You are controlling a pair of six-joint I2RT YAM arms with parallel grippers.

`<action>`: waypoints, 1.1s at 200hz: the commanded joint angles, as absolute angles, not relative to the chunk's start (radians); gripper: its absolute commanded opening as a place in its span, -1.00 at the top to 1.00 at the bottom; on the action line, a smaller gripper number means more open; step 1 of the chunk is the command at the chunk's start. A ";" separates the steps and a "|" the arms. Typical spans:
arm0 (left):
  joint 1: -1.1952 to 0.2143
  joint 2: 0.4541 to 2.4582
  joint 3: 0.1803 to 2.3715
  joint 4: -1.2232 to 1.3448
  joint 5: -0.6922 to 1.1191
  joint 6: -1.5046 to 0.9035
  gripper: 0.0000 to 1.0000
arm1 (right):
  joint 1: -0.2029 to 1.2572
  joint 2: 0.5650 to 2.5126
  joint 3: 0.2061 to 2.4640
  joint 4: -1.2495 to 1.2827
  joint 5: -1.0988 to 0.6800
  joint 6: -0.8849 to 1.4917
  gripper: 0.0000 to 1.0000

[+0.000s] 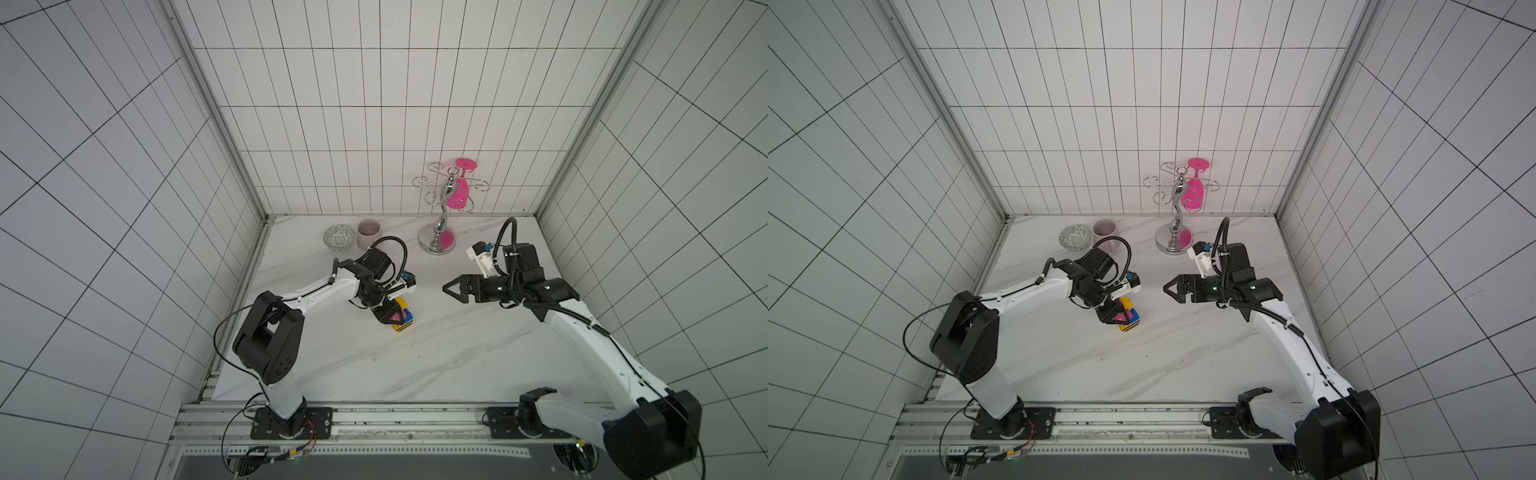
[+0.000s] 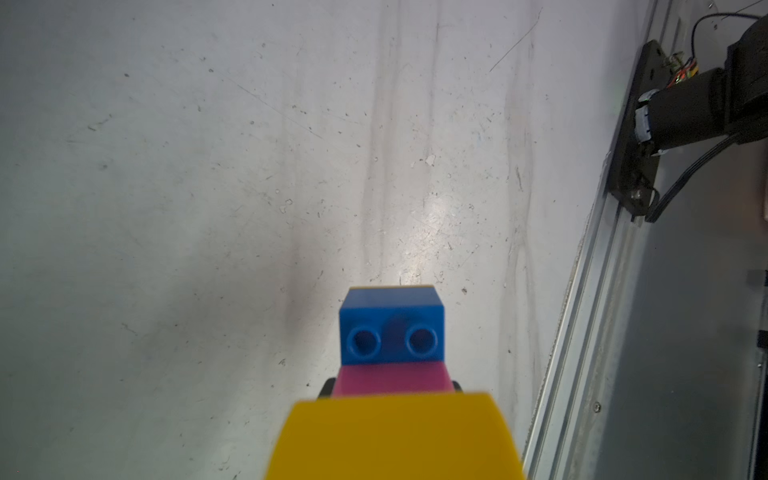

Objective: Assemble the letter s with lego
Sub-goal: Adjust the lego brick at the center of the board.

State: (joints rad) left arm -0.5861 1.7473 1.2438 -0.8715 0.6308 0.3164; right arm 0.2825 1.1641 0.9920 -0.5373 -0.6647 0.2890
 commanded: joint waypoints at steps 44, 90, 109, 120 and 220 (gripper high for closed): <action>-0.556 1.845 1.251 -0.933 0.830 0.094 0.38 | 0.274 1.216 0.993 -0.586 -0.653 0.342 -0.97; -0.496 1.911 1.239 -0.930 0.922 0.024 0.37 | 0.275 1.253 0.986 -0.602 -0.690 0.376 -0.97; -0.478 1.937 1.244 -0.921 0.950 0.006 0.37 | 0.275 1.284 0.969 -0.608 -0.715 0.388 -0.97; -0.469 1.951 1.249 -0.917 0.956 -0.001 0.36 | 0.275 1.301 0.955 -0.597 -0.731 0.401 -0.97; -0.410 2.062 1.288 -0.930 0.997 -0.047 0.33 | 0.276 1.372 0.910 -0.526 -0.788 0.447 -0.97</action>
